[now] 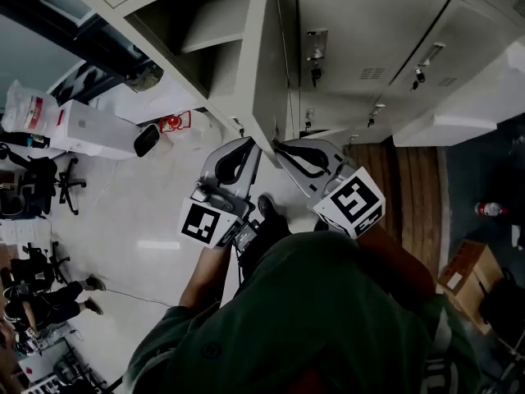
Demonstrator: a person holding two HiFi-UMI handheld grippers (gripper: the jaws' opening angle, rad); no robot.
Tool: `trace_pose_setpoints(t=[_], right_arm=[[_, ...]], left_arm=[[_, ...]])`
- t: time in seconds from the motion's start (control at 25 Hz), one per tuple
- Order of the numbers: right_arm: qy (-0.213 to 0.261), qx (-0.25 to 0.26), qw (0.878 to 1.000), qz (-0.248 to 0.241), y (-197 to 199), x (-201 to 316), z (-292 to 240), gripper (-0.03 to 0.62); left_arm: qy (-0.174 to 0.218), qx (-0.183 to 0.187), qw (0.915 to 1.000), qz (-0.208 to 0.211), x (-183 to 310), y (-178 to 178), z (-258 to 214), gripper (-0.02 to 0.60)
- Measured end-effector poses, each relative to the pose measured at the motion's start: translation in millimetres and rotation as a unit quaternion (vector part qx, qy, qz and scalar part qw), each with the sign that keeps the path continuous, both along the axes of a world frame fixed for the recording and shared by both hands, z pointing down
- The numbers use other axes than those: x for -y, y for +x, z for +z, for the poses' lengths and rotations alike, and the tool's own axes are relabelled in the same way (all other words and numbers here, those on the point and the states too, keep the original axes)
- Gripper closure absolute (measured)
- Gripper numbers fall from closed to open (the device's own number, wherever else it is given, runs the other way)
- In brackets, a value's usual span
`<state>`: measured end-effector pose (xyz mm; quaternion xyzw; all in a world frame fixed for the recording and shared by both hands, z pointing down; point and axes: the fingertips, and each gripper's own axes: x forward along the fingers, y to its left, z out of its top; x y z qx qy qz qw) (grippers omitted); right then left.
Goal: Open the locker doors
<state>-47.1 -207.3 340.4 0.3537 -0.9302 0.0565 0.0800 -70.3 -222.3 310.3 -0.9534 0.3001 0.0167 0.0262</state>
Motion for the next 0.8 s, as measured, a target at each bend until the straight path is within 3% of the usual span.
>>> trace_pose_setpoints(t=[0.24,0.56,0.8], right_arm=[[0.002,0.010,0.999,0.034,50,-8,5,0.572],[0.006,0.022,0.997,0.078,86,-13,2,0.572],[0.033,0.039,0.993,0.104,95,-32,-9,0.572]], left_arm=[[0.005,0.015,0.9999,0.001,-13,47,11,0.591],[0.002,0.036,0.9993,0.002,-14,82,23,0.591],[0.001,0.046,0.9976,0.052,-33,104,33,0.591]])
